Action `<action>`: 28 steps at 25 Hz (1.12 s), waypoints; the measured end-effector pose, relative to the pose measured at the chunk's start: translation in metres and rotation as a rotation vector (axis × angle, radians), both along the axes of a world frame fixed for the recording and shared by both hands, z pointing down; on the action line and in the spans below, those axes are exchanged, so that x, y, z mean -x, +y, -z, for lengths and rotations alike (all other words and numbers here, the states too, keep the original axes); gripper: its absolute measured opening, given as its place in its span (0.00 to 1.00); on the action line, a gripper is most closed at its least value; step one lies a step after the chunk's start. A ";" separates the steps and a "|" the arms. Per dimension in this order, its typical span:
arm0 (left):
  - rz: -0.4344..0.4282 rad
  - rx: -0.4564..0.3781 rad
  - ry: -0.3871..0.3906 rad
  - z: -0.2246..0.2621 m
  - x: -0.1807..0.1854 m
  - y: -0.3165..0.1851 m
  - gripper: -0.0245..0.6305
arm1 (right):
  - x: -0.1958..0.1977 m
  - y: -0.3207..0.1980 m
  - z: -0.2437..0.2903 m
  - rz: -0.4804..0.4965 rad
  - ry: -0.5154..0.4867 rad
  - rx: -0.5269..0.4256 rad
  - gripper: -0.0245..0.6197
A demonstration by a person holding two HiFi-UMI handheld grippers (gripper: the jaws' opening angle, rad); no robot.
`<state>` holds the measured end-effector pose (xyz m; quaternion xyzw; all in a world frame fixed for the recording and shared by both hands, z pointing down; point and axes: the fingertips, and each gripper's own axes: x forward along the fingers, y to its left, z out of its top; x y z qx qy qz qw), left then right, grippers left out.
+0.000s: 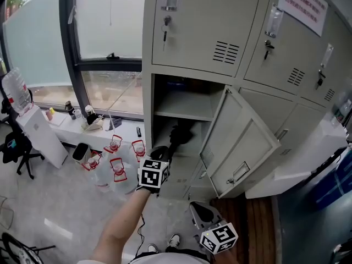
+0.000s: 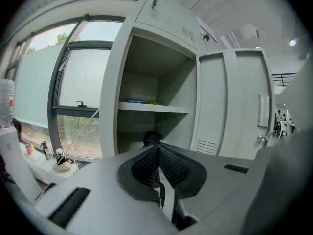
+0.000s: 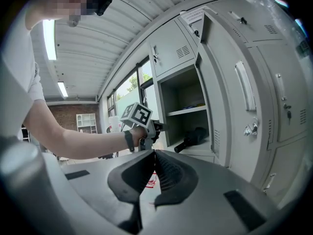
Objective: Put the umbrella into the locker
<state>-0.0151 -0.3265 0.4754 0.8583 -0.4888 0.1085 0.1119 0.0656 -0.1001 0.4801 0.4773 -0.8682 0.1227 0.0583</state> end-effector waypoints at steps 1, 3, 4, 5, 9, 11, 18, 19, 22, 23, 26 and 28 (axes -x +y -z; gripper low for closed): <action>-0.008 -0.019 0.003 0.004 0.002 0.005 0.07 | -0.002 0.000 0.001 -0.005 0.000 -0.002 0.06; -0.017 -0.066 -0.003 0.013 0.007 0.017 0.07 | -0.008 -0.001 0.003 -0.016 0.000 -0.009 0.06; -0.019 -0.087 -0.009 0.018 0.010 0.024 0.07 | -0.011 -0.002 0.004 -0.023 0.000 -0.014 0.06; -0.020 -0.107 -0.013 0.023 0.014 0.030 0.07 | -0.014 -0.003 0.006 -0.030 -0.001 -0.019 0.06; -0.030 -0.172 -0.032 0.035 0.029 0.058 0.07 | -0.029 -0.007 0.014 -0.056 -0.005 -0.037 0.06; -0.023 -0.195 -0.044 0.037 0.040 0.071 0.07 | -0.036 -0.009 0.017 -0.066 -0.003 -0.046 0.06; 0.053 -0.214 -0.030 0.041 0.085 0.108 0.07 | -0.055 -0.017 0.027 -0.100 -0.008 -0.075 0.06; 0.061 -0.211 -0.032 0.039 0.090 0.111 0.07 | -0.056 -0.018 0.028 -0.101 -0.009 -0.076 0.06; 0.082 -0.213 -0.030 0.040 0.102 0.118 0.07 | -0.057 -0.019 0.028 -0.102 -0.011 -0.075 0.06; 0.084 -0.218 -0.030 0.041 0.105 0.122 0.07 | -0.057 -0.020 0.029 -0.102 -0.012 -0.076 0.06; 0.093 -0.233 -0.048 0.042 0.114 0.133 0.07 | -0.058 -0.021 0.031 -0.099 -0.013 -0.086 0.06; 0.113 -0.237 -0.062 0.041 0.120 0.140 0.07 | -0.059 -0.023 0.033 -0.103 -0.013 -0.089 0.06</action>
